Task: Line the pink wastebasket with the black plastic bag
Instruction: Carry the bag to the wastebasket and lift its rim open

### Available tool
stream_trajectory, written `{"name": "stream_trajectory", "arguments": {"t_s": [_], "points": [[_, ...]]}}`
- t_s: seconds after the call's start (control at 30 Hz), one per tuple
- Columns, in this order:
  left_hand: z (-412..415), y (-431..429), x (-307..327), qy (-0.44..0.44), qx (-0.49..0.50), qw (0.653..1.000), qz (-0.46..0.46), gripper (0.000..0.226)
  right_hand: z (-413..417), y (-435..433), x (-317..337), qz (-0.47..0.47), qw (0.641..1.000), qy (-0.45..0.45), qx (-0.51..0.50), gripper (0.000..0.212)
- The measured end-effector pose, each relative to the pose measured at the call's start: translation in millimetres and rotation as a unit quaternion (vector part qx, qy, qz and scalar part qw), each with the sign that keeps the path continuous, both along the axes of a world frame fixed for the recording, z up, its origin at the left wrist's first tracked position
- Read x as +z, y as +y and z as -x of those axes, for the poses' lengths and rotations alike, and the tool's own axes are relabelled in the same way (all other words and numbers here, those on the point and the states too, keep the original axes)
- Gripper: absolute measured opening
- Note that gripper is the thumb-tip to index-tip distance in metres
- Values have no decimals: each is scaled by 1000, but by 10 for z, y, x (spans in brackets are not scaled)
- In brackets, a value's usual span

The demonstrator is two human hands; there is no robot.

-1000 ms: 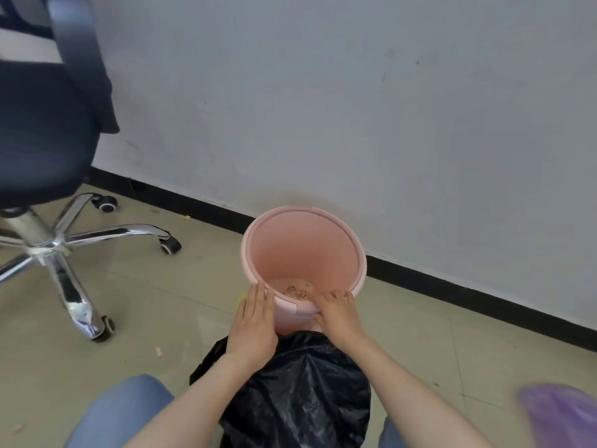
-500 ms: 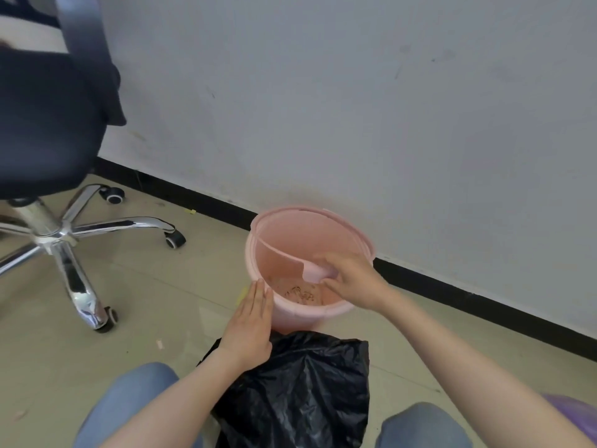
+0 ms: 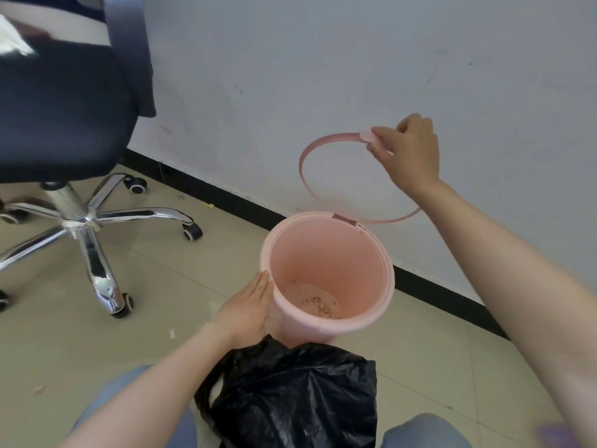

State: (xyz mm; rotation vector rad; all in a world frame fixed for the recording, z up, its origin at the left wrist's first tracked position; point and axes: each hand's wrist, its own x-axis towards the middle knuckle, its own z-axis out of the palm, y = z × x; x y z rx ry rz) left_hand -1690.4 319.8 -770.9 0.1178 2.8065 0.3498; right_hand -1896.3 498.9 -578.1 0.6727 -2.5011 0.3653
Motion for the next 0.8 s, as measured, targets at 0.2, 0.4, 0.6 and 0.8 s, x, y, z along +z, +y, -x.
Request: {"name": "stream_trajectory", "arguments": {"t_s": [0.2, 0.4, 0.6, 0.8], "points": [[-12, -117, 14, -28, 11, 999, -12, 79, 206, -124, 45, -71, 996, 10, -62, 50], [-25, 90, -12, -14, 0, 1000, -27, 77, 251, 250, -177, -147, 961, -189, -137, 77], [-48, 174, -29, -6, 12, 1000, -27, 76, -245, 446, -534, -118, 961, -235, -88, 65], [-132, 204, -84, 5, 28, 998, -51, 78, -1252, 421, -1098, -47, 972, -221, 61, 48]]}}
